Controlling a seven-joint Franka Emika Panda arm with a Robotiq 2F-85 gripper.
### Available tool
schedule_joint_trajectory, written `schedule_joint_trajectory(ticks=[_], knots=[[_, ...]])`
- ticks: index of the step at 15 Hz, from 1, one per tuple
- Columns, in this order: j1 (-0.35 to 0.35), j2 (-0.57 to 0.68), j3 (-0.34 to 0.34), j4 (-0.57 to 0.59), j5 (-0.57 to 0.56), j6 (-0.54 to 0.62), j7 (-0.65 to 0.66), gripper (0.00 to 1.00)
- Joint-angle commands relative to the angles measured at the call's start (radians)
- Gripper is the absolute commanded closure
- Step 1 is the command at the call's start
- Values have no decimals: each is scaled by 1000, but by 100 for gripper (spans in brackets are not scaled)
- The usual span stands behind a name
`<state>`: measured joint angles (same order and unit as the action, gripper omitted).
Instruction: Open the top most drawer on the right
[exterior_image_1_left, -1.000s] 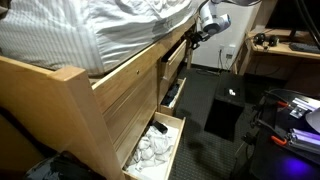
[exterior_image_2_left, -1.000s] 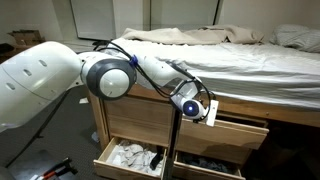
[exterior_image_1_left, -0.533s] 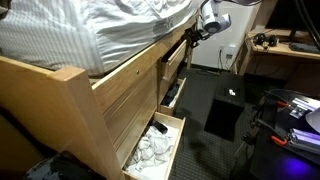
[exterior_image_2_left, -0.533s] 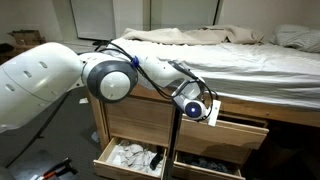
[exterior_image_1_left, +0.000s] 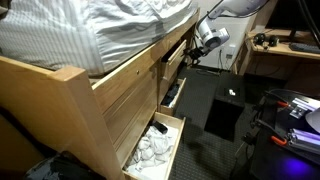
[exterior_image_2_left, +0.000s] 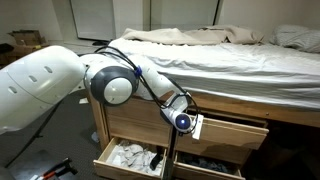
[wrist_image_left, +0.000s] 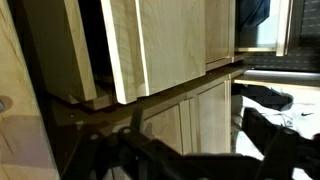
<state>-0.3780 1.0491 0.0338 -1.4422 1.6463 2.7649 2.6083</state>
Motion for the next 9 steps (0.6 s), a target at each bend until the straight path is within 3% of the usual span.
schedule_joint_trajectory(ticks=[1,2,3,4,6,7,9], knots=[[14,9,-22,30,87,-8,-53,0],[-29,29,36,80,195,25,-173,0],[-28,32,31,87,229,-2,-188,0],[-29,34,26,87,235,-45,-193,0],[-14,29,-16,53,139,-187,-78,0],[16,16,-35,53,190,-124,-108,0],[14,27,-43,54,165,-173,-77,0]])
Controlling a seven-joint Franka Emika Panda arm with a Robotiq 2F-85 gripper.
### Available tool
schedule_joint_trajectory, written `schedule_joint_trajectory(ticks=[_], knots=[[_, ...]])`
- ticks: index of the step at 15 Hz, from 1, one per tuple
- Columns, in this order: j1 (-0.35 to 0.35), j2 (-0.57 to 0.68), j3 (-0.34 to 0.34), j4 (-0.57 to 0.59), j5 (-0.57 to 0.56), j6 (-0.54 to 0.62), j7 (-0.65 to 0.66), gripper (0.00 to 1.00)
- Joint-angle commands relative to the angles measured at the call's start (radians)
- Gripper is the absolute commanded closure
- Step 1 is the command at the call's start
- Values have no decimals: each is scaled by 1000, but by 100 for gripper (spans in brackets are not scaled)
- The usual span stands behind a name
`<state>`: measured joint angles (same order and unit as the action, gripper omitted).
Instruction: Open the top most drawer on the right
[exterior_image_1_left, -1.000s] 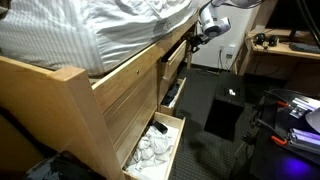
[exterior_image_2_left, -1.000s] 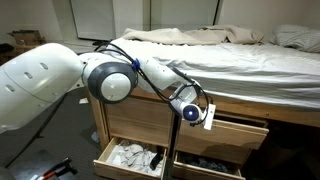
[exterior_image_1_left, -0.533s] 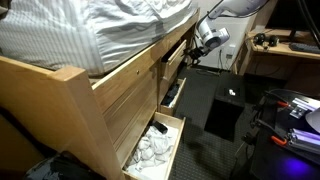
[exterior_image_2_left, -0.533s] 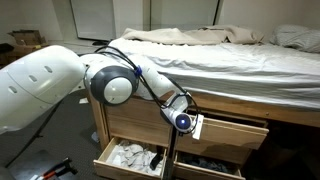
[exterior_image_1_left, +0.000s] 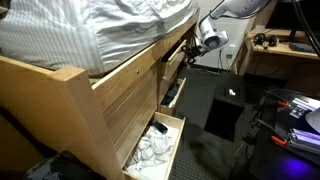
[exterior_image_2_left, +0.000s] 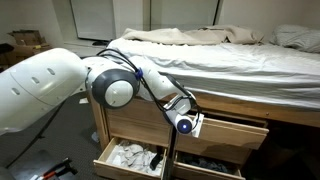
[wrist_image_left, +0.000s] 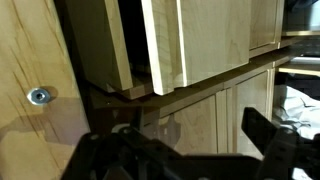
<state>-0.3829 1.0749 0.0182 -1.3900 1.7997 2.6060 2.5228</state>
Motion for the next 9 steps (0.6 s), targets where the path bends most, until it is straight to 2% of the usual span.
schedule_joint_trajectory(ticks=[1,3,5,6,7,8,9], knots=[[19,5,-28,2,10,-19,11,0],[29,6,-38,-6,-30,-37,10,0],[81,18,-86,11,-169,-26,55,0],[96,25,-98,29,-199,-5,40,0],[108,24,-108,40,-225,9,21,0],[76,12,-80,10,-182,-16,36,0],[90,12,-89,18,-204,-12,35,0]])
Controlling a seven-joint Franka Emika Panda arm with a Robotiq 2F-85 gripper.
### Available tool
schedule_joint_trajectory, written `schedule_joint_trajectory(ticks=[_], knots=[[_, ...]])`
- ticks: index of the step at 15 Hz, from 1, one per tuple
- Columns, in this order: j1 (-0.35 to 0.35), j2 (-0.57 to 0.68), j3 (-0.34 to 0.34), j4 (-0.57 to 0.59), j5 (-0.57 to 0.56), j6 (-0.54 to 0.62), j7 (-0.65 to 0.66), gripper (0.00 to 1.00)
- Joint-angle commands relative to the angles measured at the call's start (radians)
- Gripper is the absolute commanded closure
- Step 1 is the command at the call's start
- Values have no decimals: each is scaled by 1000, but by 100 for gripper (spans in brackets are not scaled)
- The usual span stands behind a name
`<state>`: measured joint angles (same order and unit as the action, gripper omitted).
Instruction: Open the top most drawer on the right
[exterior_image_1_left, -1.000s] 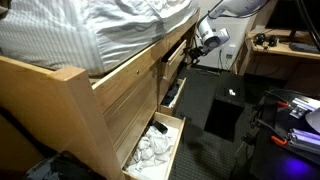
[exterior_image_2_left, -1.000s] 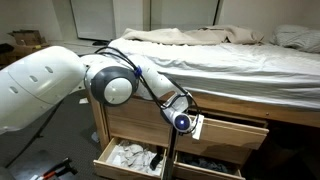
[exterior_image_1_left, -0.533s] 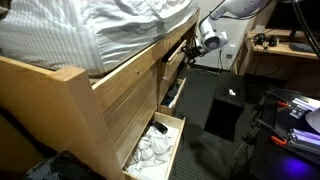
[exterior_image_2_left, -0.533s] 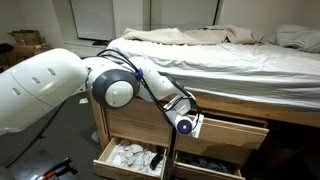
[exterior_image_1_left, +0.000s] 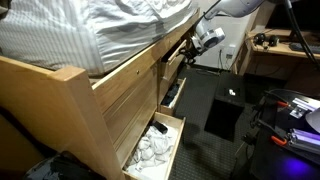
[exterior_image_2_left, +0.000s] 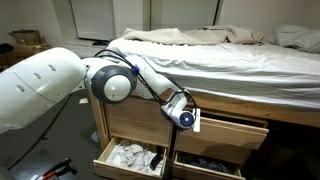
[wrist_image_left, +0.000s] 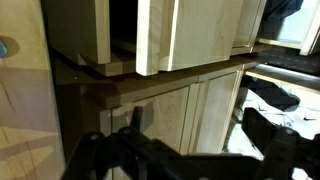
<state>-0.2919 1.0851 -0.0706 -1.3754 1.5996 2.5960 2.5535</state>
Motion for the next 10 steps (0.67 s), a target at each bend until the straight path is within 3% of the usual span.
schedule_joint_trajectory(ticks=[1,3,5,9,10], knots=[[7,2,-5,9,-12,2,4,0],[12,2,-9,12,-18,5,4,0],[-10,65,51,102,172,102,-143,0],[-15,196,81,314,474,128,-336,0],[-6,109,66,180,376,103,-256,0]])
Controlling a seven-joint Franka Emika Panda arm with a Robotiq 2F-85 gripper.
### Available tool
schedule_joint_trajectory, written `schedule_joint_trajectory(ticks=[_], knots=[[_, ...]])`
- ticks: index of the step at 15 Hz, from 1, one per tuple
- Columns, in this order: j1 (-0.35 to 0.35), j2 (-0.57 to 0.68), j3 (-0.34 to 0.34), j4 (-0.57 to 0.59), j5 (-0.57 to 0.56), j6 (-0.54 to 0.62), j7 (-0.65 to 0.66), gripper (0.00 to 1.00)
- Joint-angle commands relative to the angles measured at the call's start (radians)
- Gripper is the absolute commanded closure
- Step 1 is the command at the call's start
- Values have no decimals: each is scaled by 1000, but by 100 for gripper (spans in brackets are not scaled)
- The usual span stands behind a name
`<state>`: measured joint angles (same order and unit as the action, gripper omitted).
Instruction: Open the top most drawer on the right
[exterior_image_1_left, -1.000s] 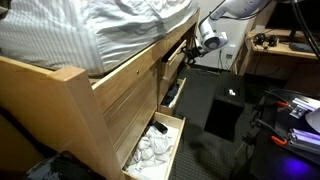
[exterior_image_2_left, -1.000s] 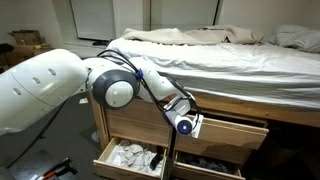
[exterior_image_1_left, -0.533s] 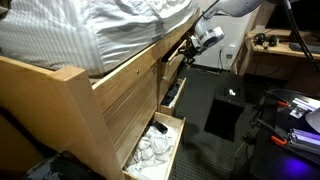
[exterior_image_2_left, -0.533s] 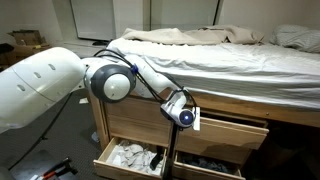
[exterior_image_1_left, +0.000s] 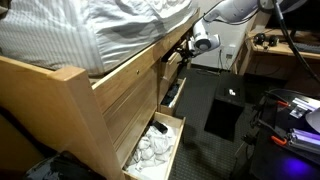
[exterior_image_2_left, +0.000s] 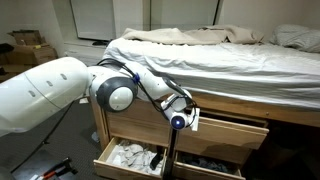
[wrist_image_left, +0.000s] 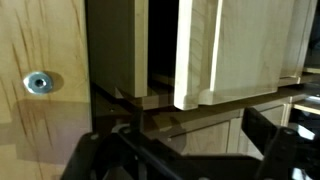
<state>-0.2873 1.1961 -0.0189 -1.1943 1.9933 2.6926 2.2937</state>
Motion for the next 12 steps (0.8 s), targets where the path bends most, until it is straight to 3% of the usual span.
schedule_joint_trajectory(ticks=[1,5,7,8,10,11,12], knots=[[-14,27,22,41,21,9,-28,0],[-21,74,29,106,34,13,-37,0],[33,82,-22,100,-117,42,158,0],[21,51,9,36,-237,38,248,0],[53,58,-31,43,-391,13,431,0],[24,11,18,-42,-331,27,318,0],[23,76,13,66,-346,22,336,0]])
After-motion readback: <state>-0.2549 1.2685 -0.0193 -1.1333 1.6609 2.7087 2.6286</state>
